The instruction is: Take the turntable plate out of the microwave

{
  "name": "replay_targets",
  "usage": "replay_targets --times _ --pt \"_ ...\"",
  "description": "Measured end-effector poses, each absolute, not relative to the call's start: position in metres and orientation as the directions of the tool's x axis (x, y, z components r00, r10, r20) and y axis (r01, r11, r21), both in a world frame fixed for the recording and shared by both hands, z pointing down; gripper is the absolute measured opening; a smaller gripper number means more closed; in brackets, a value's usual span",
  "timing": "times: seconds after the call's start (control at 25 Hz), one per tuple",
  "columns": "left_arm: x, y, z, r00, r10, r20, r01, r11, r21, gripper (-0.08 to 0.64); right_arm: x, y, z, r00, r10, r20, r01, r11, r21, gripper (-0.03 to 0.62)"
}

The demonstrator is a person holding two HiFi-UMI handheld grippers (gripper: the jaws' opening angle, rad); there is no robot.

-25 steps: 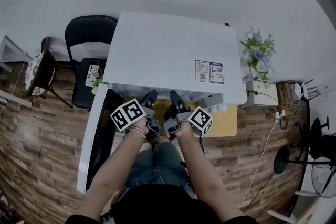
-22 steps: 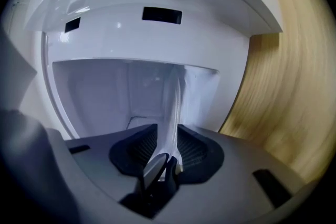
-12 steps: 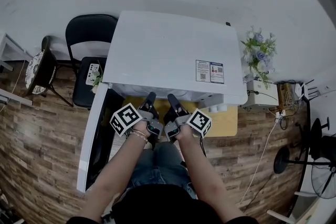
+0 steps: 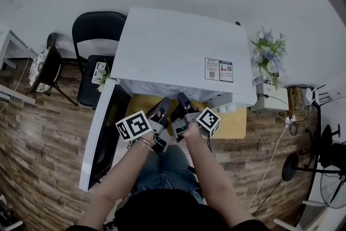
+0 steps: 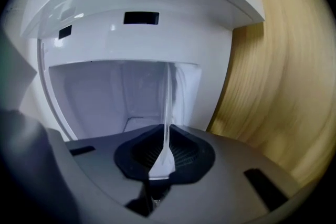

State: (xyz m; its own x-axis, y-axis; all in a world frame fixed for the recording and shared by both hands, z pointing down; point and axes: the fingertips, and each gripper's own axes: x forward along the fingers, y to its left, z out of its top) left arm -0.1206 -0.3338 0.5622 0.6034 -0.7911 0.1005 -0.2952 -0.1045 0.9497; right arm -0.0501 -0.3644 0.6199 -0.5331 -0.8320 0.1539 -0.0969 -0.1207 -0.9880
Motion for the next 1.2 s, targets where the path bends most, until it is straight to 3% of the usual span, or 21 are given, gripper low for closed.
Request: replay_targets --times 0.12,0.36,0.44,0.52,0.88,1.0,1.12,1.2 --pt "-0.121 -0.334 0.556 0.601 -0.793 0.101 -0.299 -0.106 0.948 0.006 -0.052 -0.363 0.623 -0.514 -0.846 0.14 -0.081 -0.115 -0.99 0.038" --pt "-0.142 -0.326 0.589 0.566 -0.791 0.232 -0.405 -0.022 0.914 0.022 -0.05 -0.352 0.616 -0.523 -0.843 0.122 -0.082 -0.092 -0.992 0.037" --pt "-0.142 -0.326 0.593 0.577 -0.79 0.209 -0.365 -0.02 0.931 0.194 -0.048 -0.346 0.612 -0.529 -0.84 0.12 -0.087 -0.087 -0.992 0.04" --pt "-0.139 -0.329 0.595 0.58 -0.791 0.194 -0.343 -0.02 0.939 0.229 -0.046 -0.34 0.611 -0.534 -0.838 0.11 -0.076 -0.082 -0.994 0.041" --pt "-0.14 -0.353 0.606 0.535 -0.834 0.137 -0.274 -0.018 0.962 0.22 -0.044 -0.31 0.605 -0.583 -0.806 0.102 -0.092 -0.059 -0.994 0.043" --pt "-0.144 -0.36 0.613 0.509 -0.849 0.142 -0.256 0.008 0.967 0.178 -0.042 -0.301 0.608 -0.6 -0.792 0.114 -0.117 -0.054 -0.992 0.044" --pt "-0.146 -0.362 0.62 0.492 -0.858 0.15 -0.252 0.025 0.967 0.084 -0.042 -0.293 0.608 -0.62 -0.777 0.109 -0.119 -0.044 -0.992 0.043" --pt "-0.145 -0.362 0.621 0.497 -0.858 0.128 -0.245 0.002 0.969 0.077 -0.043 -0.289 0.609 -0.633 -0.767 0.106 -0.119 -0.039 -0.992 0.043"
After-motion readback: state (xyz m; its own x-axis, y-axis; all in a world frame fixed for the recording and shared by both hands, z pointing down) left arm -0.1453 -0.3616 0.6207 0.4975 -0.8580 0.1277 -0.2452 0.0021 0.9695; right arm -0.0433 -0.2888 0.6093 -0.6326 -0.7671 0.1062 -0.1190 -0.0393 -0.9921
